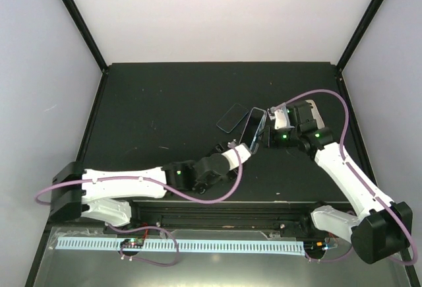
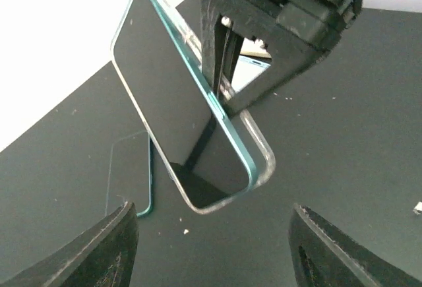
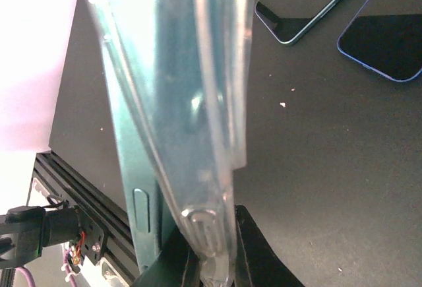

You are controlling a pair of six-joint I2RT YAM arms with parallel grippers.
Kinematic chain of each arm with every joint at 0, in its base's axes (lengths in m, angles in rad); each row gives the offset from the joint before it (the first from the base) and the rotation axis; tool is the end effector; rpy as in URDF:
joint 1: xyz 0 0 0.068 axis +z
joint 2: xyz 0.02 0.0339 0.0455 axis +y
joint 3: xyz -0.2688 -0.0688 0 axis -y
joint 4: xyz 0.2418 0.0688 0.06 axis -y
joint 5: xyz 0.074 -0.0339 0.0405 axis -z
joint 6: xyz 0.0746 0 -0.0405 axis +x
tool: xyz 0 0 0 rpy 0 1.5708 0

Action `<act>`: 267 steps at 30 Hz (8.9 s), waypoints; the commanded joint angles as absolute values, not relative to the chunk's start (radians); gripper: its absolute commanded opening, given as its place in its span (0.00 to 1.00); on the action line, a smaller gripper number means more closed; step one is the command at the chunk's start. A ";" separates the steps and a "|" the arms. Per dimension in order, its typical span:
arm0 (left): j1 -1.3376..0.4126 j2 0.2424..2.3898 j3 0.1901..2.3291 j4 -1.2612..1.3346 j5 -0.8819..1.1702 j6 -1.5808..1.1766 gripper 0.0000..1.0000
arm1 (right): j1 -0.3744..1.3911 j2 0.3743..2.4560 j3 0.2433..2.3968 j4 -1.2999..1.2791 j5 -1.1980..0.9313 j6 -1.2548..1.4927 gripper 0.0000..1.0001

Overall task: Take the phone out of the phone case
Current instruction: Remove the phone case from the phone, then place the phone at the center of the board, then adjust the phone case at the center of the board, then place the phone case at the center of the board, then reset both arms

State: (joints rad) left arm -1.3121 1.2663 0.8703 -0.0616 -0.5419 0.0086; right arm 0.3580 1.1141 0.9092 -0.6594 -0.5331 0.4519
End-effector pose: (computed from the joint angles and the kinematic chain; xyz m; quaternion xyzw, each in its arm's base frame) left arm 0.1163 -0.2892 0.2711 0.3901 0.7328 -0.1281 0.5425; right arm 0.2116 0.1197 0.2591 -0.0485 0.9084 0.3586 0.2094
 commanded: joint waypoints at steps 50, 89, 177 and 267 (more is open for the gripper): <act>-1.340 1.350 0.880 0.285 -0.908 0.229 0.02 | 0.330 1.066 0.914 -0.619 -0.363 0.434 0.01; -0.893 1.519 0.815 -0.059 -0.763 0.057 0.02 | 0.251 0.858 0.792 -0.500 -0.340 -0.096 0.01; -0.793 1.087 1.111 -0.330 -0.276 -0.018 0.87 | 0.126 1.800 1.353 -0.728 -0.043 -0.211 0.01; -0.761 1.066 1.073 -0.309 -0.384 0.000 0.99 | -0.016 1.142 1.310 -0.893 -0.298 -0.247 0.39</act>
State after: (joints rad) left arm -0.7712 1.0916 1.0866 -0.3382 -0.2909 -0.0040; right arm -0.0128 1.2461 1.4040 -1.0618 -0.3462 -0.3267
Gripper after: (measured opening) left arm 0.973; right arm 0.353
